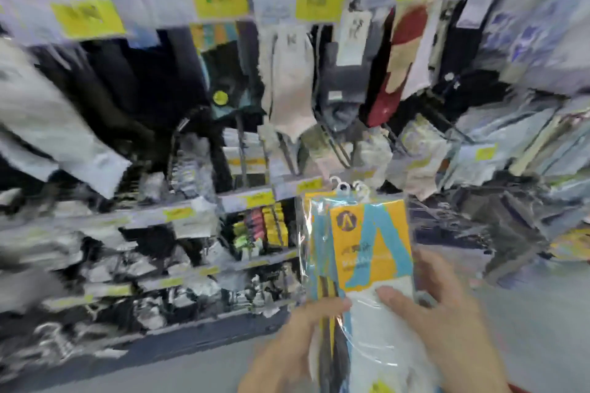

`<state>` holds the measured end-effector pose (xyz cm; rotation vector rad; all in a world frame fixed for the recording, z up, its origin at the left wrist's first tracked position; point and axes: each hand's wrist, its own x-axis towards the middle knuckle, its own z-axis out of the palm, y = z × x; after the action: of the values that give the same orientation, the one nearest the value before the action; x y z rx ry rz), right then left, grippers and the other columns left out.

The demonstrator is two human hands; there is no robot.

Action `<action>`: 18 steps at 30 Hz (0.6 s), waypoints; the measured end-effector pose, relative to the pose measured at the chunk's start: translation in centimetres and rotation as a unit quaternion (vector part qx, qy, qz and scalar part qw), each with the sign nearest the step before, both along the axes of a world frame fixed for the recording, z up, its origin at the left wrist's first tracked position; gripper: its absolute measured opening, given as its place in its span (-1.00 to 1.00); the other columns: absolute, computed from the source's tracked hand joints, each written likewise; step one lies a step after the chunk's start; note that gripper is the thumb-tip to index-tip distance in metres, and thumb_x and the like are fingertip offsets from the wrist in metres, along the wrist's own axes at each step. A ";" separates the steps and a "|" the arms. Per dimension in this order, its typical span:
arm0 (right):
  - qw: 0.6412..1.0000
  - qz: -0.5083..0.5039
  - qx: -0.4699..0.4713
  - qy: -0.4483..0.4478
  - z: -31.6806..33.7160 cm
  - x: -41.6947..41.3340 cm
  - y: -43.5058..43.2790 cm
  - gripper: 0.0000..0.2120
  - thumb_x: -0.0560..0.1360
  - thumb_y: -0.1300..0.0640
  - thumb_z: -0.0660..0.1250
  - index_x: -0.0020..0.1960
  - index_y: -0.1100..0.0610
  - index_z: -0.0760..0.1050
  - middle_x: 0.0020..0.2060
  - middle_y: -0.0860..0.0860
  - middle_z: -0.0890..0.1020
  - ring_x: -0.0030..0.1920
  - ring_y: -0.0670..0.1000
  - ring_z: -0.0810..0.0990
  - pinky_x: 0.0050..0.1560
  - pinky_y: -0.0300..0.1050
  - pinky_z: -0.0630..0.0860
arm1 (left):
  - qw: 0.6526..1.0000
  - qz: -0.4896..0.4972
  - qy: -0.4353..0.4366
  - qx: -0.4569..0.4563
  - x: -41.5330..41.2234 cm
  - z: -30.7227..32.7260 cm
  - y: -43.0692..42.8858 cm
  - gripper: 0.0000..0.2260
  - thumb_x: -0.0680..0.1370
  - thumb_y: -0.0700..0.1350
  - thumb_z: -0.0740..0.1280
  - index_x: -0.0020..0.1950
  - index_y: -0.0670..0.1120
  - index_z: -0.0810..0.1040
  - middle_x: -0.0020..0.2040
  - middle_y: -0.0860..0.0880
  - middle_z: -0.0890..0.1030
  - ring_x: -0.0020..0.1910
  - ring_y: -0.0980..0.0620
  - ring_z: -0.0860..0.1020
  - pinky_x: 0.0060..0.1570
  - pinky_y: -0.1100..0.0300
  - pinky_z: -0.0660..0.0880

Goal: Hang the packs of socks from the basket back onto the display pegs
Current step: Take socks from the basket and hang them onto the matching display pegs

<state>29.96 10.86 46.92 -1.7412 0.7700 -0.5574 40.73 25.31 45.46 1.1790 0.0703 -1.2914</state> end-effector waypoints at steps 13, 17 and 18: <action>0.961 0.127 0.214 -0.121 6.9 10.6 10.1 -0.90 0.54 0.29 0.33 -0.03 0.15 0.59 -0.10 0.08 0.74 -0.19 -0.03 0.68 -0.24 -0.23 0.59 | 0.980 0.180 -0.054 -0.068 8.0 5.5 13.6 -0.77 0.06 -0.11 0.49 -0.34 -0.17 0.72 -0.38 -0.18 0.68 -0.47 -0.10 0.66 -0.48 0.20 0.55; 0.960 0.168 0.199 -0.108 7.8 12.3 11.5 -0.85 0.58 0.24 0.31 0.09 0.12 0.61 -0.02 0.07 0.73 -0.07 0.01 0.70 -0.15 -0.19 0.62 | 0.980 0.155 -0.085 -0.088 10.2 5.9 13.9 -0.72 0.15 -0.15 0.50 -0.17 -0.20 0.76 -0.23 -0.22 0.73 -0.30 -0.15 0.71 -0.32 0.13 0.62; 0.961 0.167 0.195 -0.108 7.8 12.7 11.7 -0.86 0.57 0.25 0.32 0.10 0.14 0.60 -0.02 0.08 0.73 -0.06 0.03 0.69 -0.14 -0.18 0.63 | 0.981 0.147 -0.085 -0.091 10.7 6.0 13.8 -0.66 0.15 -0.11 0.53 -0.12 -0.20 0.76 -0.16 -0.23 0.73 -0.25 -0.17 0.72 -0.26 0.11 0.63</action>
<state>42.70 22.53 54.75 -1.3767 0.3863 -0.3295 51.38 39.15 51.41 1.0727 0.0008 -0.9134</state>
